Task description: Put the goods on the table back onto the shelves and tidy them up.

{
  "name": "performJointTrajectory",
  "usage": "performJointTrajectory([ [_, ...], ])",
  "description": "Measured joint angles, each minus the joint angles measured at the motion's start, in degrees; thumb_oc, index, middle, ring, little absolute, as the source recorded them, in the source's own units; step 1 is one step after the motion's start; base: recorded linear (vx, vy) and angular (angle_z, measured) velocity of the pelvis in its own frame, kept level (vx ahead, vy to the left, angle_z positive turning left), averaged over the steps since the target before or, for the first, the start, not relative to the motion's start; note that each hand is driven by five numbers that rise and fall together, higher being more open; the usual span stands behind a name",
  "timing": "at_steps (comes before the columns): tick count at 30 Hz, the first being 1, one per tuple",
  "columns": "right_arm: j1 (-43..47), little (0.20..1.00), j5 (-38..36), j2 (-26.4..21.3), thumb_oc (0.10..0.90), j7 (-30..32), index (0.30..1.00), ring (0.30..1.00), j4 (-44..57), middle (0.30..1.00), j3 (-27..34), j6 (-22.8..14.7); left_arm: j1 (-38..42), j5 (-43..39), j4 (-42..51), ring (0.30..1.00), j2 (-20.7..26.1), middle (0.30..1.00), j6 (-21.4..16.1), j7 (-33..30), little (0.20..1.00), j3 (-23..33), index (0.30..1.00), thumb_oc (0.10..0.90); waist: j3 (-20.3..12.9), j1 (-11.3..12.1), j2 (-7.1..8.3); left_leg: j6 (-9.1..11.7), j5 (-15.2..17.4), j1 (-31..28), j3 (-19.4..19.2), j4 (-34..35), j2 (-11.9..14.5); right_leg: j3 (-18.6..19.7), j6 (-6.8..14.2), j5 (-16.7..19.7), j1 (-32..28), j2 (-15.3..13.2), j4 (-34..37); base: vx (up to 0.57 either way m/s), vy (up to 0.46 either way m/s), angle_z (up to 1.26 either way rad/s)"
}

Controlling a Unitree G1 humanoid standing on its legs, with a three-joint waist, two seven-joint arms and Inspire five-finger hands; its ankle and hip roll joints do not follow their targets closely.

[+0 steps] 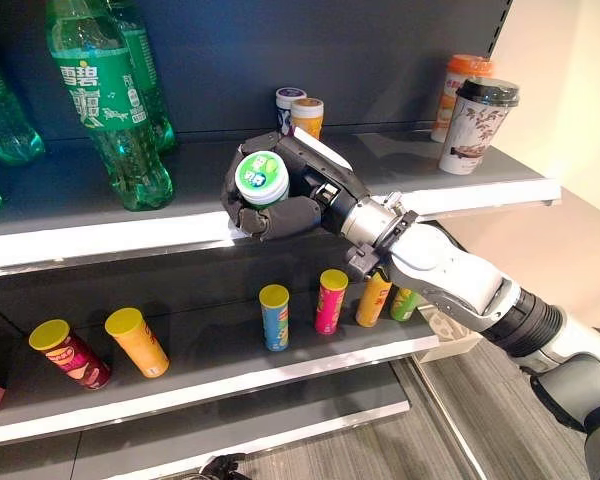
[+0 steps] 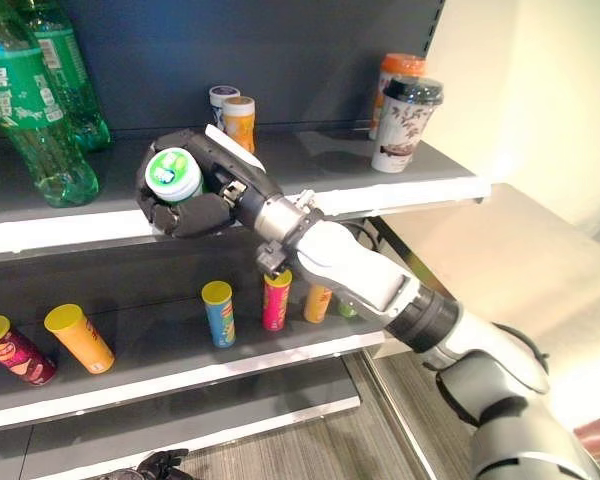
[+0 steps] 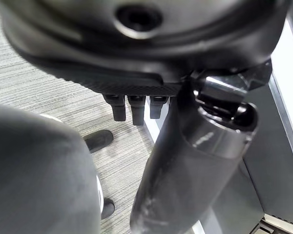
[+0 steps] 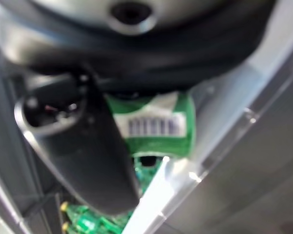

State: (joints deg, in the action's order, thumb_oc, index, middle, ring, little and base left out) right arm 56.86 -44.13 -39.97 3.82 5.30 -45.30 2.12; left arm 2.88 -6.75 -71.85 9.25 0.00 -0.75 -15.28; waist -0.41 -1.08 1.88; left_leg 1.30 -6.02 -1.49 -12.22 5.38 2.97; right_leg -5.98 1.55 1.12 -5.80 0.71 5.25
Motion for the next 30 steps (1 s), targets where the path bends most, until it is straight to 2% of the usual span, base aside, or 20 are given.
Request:
performJointTrajectory([
  [5,1.0,0.300,-0.2,-0.5,0.400,-0.1,0.300,0.300,-0.9,0.300,-0.2,0.3,0.1,0.0,0.0,0.900,0.0,0.900,0.2,0.1,0.900,-0.2,0.900,0.800,0.1,-0.1,-0.05,0.0,0.0,0.0,0.0,0.0,0.0,0.0,0.2,-0.1,0.0,0.0,0.0,0.00,0.000,0.00],
  [9,2.8,0.300,-1.2,0.4,0.400,0.1,0.300,0.300,-5.5,0.300,-0.2,0.3,0.1,-0.2,0.2,0.900,0.1,0.900,0.3,0.1,0.900,-0.2,0.900,0.800,0.3,0.1,-0.34,0.0,0.0,0.1,0.0,0.1,0.0,0.0,0.2,-0.1,0.1,0.0,0.0,0.00,0.000,0.00],
  [13,5.8,0.300,-1.2,4.6,0.400,1.1,0.300,0.300,-14.4,0.300,0.2,0.4,0.0,-0.6,0.5,0.900,0.1,0.900,0.3,0.3,0.900,-0.4,0.900,0.800,0.5,0.2,-0.38,0.1,-0.1,0.1,0.1,0.0,0.1,-0.1,0.1,-0.1,0.1,0.1,0.0,0.00,-0.011,0.02],
  [14,6.9,0.300,-1.2,5.4,0.400,1.6,0.300,0.300,-18.1,0.300,0.4,1.5,0.1,-2.1,0.6,0.900,0.2,0.900,0.3,0.4,0.900,-0.3,0.900,0.800,0.7,0.5,-0.22,0.1,-0.1,0.3,0.3,0.0,0.1,-0.3,0.2,-0.1,0.1,0.1,0.0,0.00,-0.014,0.06],
  [23,7.7,0.300,-0.7,6.7,0.400,1.6,0.300,0.300,-18.6,0.300,0.9,2.4,0.1,-2.2,0.5,0.900,0.4,0.900,0.3,1.6,0.900,-0.3,0.900,0.800,1.0,0.3,-0.47,0.0,-0.3,0.3,0.4,0.0,0.1,-0.4,0.0,0.0,0.2,0.1,0.0,0.00,0.000,0.00],
  [24,7.7,0.524,-0.4,6.7,0.549,1.5,0.524,0.524,-18.6,0.524,0.9,2.4,0.1,-2.2,0.5,0.900,0.4,0.900,0.3,1.6,0.900,-0.3,0.900,0.800,1.0,0.3,-0.48,0.0,-0.3,0.3,0.4,0.0,0.1,-0.4,0.0,0.0,0.2,0.1,0.0,0.00,0.000,0.00],
  [25,7.7,0.524,-0.1,6.7,0.549,1.5,0.524,0.524,-18.6,0.524,0.9,2.4,0.1,-2.2,0.5,0.900,0.4,0.900,0.3,1.6,0.900,-0.3,0.900,0.800,1.0,0.3,-0.48,0.0,-0.3,0.3,0.4,0.0,0.1,-0.4,0.0,0.0,0.2,0.1,0.0,0.00,0.000,0.00],
  [26,7.7,0.900,0.2,6.3,0.800,1.3,0.900,0.900,-18.3,0.900,0.9,2.4,0.1,-2.2,0.5,0.900,0.4,0.900,0.3,1.7,0.900,-0.3,0.900,0.800,1.0,0.2,-0.46,0.0,-0.3,0.3,0.4,0.0,0.1,-0.4,0.0,0.0,0.2,0.1,0.0,0.00,0.000,0.00],
  [30,8.0,0.900,1.3,1.7,0.800,-0.1,0.900,0.900,-15.7,0.900,0.8,2.7,0.6,-2.2,0.5,0.900,0.8,0.900,0.3,1.8,0.900,-0.2,0.900,0.800,1.9,0.2,-0.10,0.0,-0.3,0.3,0.4,0.0,0.1,-0.4,0.1,-0.1,0.2,0.1,0.0,0.00,0.000,0.00],
])
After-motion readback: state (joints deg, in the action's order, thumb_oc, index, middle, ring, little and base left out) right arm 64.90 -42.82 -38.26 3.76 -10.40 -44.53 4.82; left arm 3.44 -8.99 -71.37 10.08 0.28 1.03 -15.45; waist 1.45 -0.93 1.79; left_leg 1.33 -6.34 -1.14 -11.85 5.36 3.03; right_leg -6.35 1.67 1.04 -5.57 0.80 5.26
